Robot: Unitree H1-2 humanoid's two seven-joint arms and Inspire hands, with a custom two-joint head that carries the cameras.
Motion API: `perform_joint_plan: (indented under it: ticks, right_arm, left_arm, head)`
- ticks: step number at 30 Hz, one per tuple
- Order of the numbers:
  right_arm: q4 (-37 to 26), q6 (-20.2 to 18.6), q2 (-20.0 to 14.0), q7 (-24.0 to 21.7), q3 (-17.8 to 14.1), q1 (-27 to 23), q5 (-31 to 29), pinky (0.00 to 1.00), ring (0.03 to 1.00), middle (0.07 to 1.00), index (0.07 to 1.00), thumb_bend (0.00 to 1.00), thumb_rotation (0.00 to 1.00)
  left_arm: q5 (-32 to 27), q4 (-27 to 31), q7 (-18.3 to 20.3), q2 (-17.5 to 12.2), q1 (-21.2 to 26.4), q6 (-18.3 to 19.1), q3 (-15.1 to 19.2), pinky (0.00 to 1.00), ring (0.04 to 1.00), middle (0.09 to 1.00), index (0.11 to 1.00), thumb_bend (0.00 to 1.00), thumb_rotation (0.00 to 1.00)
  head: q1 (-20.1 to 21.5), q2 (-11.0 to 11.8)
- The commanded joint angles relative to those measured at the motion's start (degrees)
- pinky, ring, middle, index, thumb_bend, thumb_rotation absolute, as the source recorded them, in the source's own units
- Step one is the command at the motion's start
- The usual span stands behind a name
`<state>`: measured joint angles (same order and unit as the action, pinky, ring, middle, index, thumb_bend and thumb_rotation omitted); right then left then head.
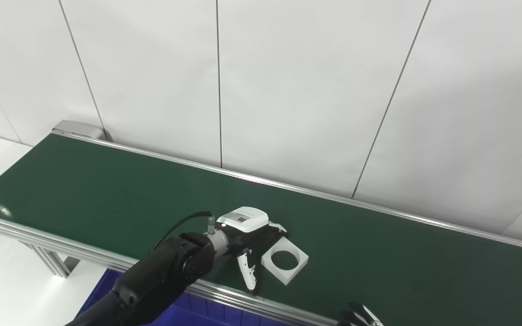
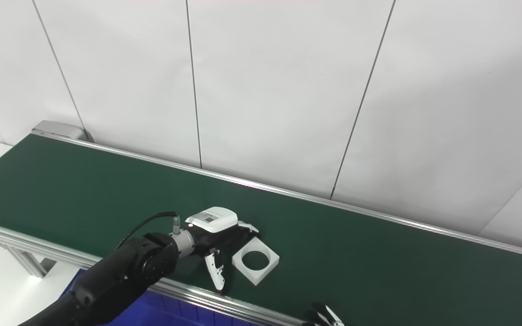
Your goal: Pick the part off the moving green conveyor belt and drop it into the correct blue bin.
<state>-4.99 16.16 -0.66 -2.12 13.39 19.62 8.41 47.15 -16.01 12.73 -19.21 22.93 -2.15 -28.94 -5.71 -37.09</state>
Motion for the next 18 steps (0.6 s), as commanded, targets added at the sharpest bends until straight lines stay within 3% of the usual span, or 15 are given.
perform_joint_plan:
  ticks: [1,7,11,18]
  right_arm:
    - [-1.35,0.82,0.56,-0.22,0.28,-0.21,-0.18,0.61,0.722,0.779,0.834,0.49,0.48]
    - [-1.18,1.02,0.78,0.01,0.42,-0.01,0.16,0.61,0.72,0.776,0.834,0.5,0.48]
    - [-0.97,1.35,0.84,0.05,0.52,-0.05,0.22,0.61,0.72,0.776,0.833,0.5,0.48]
    - [-1.14,1.25,1.31,0.35,0.76,0.16,0.41,0.6,0.72,0.773,0.83,0.5,0.48]
  left_arm:
    - [1.95,-5.15,-3.11,1.94,1.79,-2.05,-1.78,0.85,0.847,0.849,0.856,0.9,0.12]
    - [2.78,-14.23,-8.82,6.15,4.56,-3.34,-4.18,0.88,0.845,0.843,0.866,0.89,0.09]
    - [3.32,-18.33,-11.29,8.42,6.48,-2.55,-5.72,0.91,0.838,0.857,0.888,0.87,0.08]
    - [2.05,-23.41,-14.75,11.08,9.56,-3.34,-6.66,0.88,0.831,0.853,0.885,0.88,0.07]
  head:
    - [0.08,0.04]
    - [0.65,-0.05]
    - [0.86,-0.02]
    - [1.35,-0.33]
